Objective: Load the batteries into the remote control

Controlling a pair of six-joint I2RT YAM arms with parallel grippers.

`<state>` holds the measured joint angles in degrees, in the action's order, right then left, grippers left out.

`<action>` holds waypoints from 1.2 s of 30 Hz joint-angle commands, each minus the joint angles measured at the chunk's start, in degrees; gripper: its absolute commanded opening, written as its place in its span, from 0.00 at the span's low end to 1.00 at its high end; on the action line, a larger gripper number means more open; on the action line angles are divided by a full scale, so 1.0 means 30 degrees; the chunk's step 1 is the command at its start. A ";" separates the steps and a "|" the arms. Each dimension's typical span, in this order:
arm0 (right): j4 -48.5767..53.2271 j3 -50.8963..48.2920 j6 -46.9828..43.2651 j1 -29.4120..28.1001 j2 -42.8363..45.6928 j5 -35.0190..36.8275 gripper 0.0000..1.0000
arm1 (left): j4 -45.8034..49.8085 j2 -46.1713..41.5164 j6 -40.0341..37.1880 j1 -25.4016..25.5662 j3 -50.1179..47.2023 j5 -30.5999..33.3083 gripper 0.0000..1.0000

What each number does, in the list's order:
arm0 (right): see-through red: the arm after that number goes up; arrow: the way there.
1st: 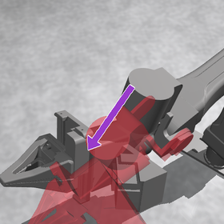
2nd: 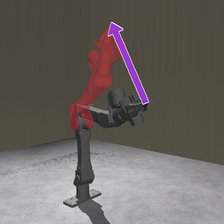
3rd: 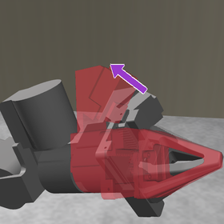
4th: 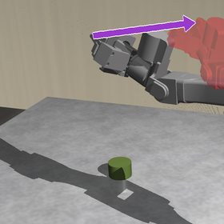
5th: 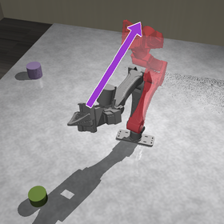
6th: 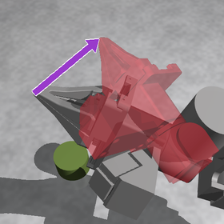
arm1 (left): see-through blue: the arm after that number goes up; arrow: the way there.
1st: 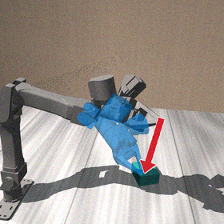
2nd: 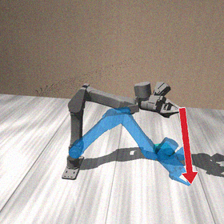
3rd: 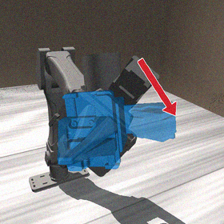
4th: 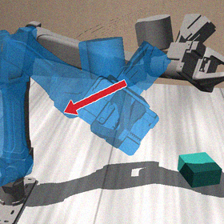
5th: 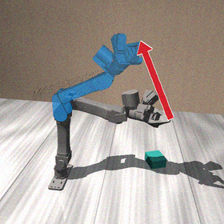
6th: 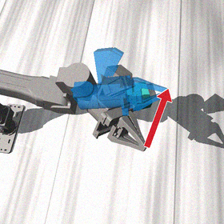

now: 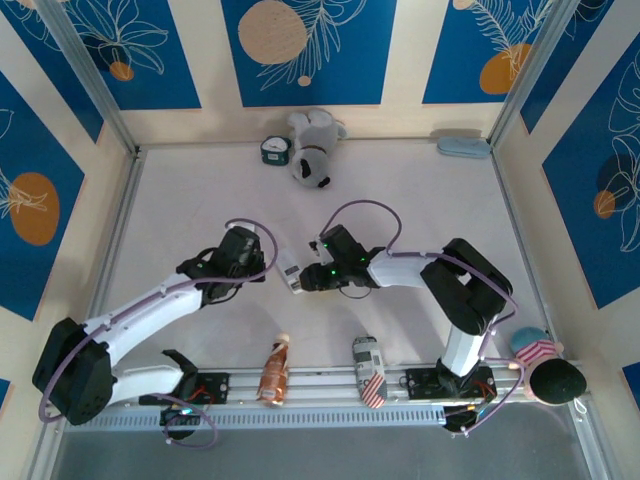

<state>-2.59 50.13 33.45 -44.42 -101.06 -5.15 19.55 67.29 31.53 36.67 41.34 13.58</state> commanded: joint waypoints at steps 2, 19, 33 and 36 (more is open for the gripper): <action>0.0847 0.0991 -0.0277 -0.0407 -0.0253 0.0003 0.41 | -0.0700 -0.0656 -0.0361 0.0172 -0.0373 -0.0735 0.11; 0.0682 0.1495 0.0623 -0.2025 -0.0958 -0.0902 0.41 | -0.0764 -0.1366 -0.0362 0.0142 -0.0714 -0.1528 0.12; 0.2409 0.2880 -0.0016 -0.0723 0.0073 -0.0048 0.41 | -0.0209 -0.2122 0.1478 0.0020 -0.1058 -0.1030 0.12; 0.2531 0.3093 -0.0126 0.0084 0.0254 0.0340 0.41 | -0.0166 -0.2111 0.2754 0.0023 -0.1262 -0.1247 0.13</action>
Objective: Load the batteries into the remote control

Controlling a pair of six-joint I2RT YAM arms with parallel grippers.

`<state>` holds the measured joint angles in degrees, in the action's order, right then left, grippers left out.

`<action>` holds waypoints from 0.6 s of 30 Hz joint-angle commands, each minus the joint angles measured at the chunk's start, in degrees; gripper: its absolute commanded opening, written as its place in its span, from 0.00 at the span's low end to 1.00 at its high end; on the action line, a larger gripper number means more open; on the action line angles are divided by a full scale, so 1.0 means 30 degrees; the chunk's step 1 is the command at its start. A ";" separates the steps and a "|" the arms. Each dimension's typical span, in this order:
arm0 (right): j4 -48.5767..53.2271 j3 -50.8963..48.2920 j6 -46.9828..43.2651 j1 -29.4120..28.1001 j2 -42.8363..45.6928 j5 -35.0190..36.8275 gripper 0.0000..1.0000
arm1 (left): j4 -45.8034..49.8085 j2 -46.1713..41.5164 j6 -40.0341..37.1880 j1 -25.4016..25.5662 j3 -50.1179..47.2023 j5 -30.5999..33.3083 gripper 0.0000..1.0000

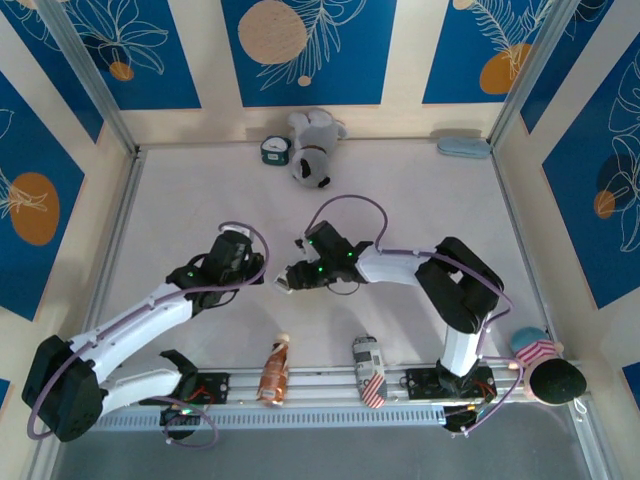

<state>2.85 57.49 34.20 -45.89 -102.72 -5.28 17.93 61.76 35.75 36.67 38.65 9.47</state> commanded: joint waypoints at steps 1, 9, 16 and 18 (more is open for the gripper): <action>0.0730 0.0747 -0.0437 0.0848 0.0739 0.0467 0.41 | 0.0361 -0.0255 0.1978 -0.0004 -0.0474 0.0036 0.13; 0.0135 0.0658 -0.0354 0.2051 0.0644 0.0945 0.41 | 0.0695 0.1061 0.7607 0.0444 -0.0957 -0.0589 0.12; -0.1283 -0.1928 -0.0151 0.2025 0.2548 0.1543 0.41 | 0.1656 0.3375 1.1996 0.2770 0.0309 0.0794 0.12; -0.1838 -0.2590 -0.0019 0.1944 0.3139 0.1609 0.41 | 0.2150 0.4002 1.3280 0.3273 0.0658 0.1334 0.12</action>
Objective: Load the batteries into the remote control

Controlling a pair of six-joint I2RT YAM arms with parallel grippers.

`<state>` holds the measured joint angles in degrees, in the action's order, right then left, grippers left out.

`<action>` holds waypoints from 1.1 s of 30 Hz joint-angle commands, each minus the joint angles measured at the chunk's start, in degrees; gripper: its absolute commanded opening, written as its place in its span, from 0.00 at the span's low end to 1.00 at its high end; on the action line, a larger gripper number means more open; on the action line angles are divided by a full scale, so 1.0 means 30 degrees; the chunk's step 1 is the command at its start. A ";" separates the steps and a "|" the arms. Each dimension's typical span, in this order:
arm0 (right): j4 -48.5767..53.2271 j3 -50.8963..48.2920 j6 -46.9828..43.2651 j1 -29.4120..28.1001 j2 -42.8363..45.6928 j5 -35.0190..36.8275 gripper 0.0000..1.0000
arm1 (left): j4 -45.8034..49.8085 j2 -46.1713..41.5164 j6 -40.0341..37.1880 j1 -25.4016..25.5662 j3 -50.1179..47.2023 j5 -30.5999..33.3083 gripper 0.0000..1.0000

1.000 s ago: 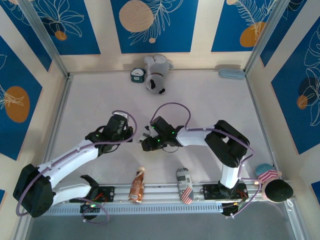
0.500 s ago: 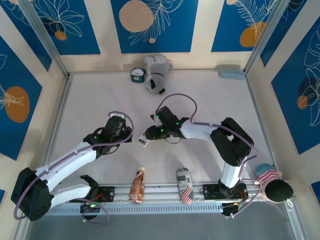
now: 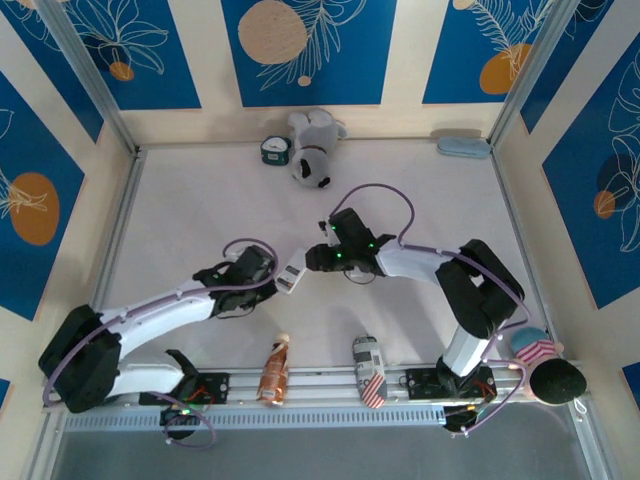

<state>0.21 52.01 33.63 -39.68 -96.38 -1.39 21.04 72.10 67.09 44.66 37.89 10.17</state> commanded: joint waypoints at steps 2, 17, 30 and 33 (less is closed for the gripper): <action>-0.1443 -0.1376 0.0202 -0.0241 0.1631 0.0490 0.41 | 0.1065 0.1154 0.4269 0.0978 0.0993 0.1411 0.12; -0.1336 -0.1900 0.0422 -0.0572 0.3428 0.0448 0.41 | 0.1852 0.4734 0.7721 0.1577 0.3525 0.3742 0.12; -0.1344 -0.1867 0.0627 -0.0523 0.3503 0.0021 0.41 | 0.2012 0.5913 0.7451 0.1533 0.4758 0.4142 0.12; -0.1338 -0.1867 0.0668 -0.0540 0.3502 -0.0034 0.41 | 0.2011 0.6251 0.7661 0.1524 0.4671 0.3943 0.12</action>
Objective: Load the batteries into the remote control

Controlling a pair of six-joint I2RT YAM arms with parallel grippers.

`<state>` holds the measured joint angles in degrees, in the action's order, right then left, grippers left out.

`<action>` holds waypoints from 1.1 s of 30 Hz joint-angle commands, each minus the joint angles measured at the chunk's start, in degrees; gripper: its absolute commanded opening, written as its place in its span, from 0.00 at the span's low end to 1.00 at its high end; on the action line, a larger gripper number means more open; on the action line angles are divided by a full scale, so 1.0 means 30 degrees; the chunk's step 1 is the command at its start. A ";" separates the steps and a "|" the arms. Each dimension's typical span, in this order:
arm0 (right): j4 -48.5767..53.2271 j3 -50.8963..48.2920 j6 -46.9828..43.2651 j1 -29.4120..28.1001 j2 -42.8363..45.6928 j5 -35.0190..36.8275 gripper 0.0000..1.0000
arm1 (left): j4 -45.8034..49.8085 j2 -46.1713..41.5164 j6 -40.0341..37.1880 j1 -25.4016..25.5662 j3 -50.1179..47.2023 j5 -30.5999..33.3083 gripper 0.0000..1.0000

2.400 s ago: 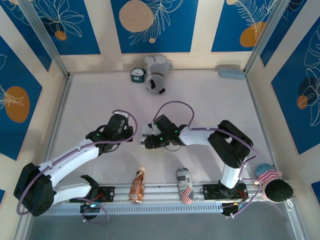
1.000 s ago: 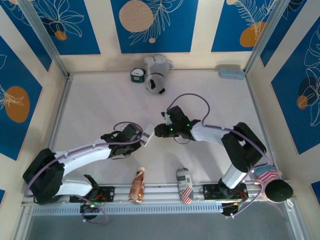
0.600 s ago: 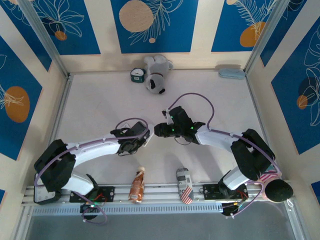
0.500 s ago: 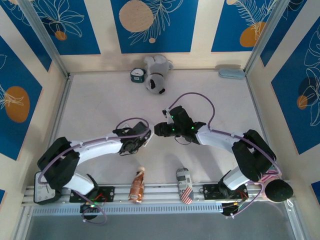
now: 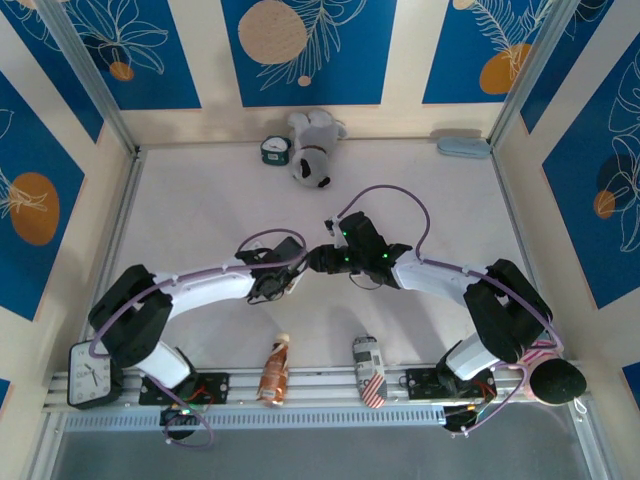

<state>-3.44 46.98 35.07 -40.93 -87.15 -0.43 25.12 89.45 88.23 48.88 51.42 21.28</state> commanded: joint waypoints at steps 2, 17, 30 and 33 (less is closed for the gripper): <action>-0.0112 -0.0211 0.0176 -0.0142 0.0455 -0.0385 0.41 | 0.0257 0.0628 0.0750 0.0055 -0.0050 0.0077 0.12; -0.0167 -0.0220 0.0175 -0.0127 0.0458 -0.0427 0.42 | 0.0407 0.1720 0.1270 0.0025 0.0027 -0.0572 0.14; -0.0231 -0.0148 0.0201 -0.0126 0.0297 -0.0603 0.41 | 0.0958 0.1365 0.0980 0.0024 0.0391 -0.0676 0.33; -0.0262 -0.0162 0.0236 -0.0098 0.0224 -0.0708 0.42 | 0.1252 0.0831 0.0603 0.0039 0.0573 -0.0512 0.38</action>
<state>-3.46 46.98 35.11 -40.93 -87.15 -1.15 24.82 93.51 90.11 48.88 52.03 20.25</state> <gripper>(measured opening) 0.415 0.369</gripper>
